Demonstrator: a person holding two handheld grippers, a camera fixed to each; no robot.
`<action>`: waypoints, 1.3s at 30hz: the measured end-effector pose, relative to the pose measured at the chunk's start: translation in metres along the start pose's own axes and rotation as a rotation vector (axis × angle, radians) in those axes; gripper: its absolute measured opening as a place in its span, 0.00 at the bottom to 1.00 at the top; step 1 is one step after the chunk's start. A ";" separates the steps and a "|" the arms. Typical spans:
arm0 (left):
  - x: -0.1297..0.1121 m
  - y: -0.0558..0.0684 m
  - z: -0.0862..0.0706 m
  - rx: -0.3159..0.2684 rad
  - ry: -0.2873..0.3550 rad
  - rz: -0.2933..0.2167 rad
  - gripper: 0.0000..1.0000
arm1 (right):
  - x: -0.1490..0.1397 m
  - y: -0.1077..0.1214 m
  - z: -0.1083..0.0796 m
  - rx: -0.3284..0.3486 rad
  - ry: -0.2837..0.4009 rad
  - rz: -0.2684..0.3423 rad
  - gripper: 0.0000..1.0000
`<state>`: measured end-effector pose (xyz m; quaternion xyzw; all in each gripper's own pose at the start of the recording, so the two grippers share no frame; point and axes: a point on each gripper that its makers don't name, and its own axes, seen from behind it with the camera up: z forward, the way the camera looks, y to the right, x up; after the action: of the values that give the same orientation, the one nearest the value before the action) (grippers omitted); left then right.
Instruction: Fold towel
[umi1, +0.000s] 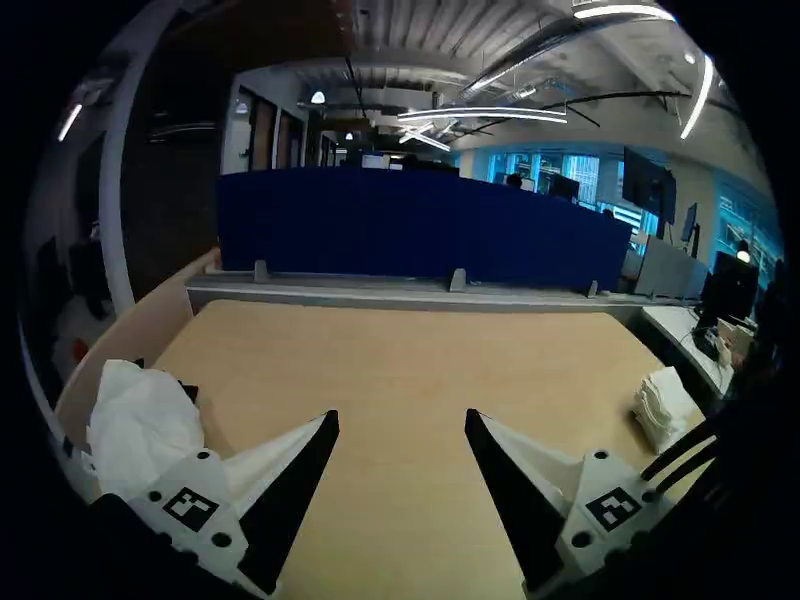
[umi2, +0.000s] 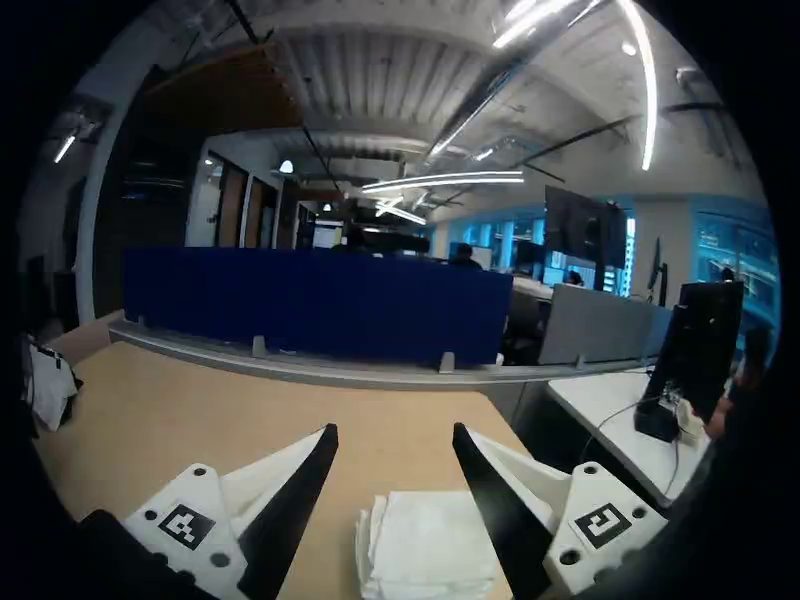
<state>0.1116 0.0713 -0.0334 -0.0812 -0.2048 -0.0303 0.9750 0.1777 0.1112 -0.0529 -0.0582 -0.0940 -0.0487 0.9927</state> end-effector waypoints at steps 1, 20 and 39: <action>0.005 -0.002 0.000 0.004 0.016 0.003 0.94 | 0.003 -0.002 0.000 -0.001 0.006 0.004 0.89; 0.080 -0.037 -0.011 0.072 0.255 -0.006 0.93 | 0.047 -0.093 0.006 0.094 0.102 0.106 0.89; 0.064 -0.046 -0.001 0.091 0.290 0.025 0.94 | 0.047 -0.136 0.011 0.126 0.081 0.094 1.00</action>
<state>0.1659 0.0244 -0.0019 -0.0341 -0.0619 -0.0204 0.9973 0.2065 -0.0259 -0.0186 0.0022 -0.0536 0.0018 0.9986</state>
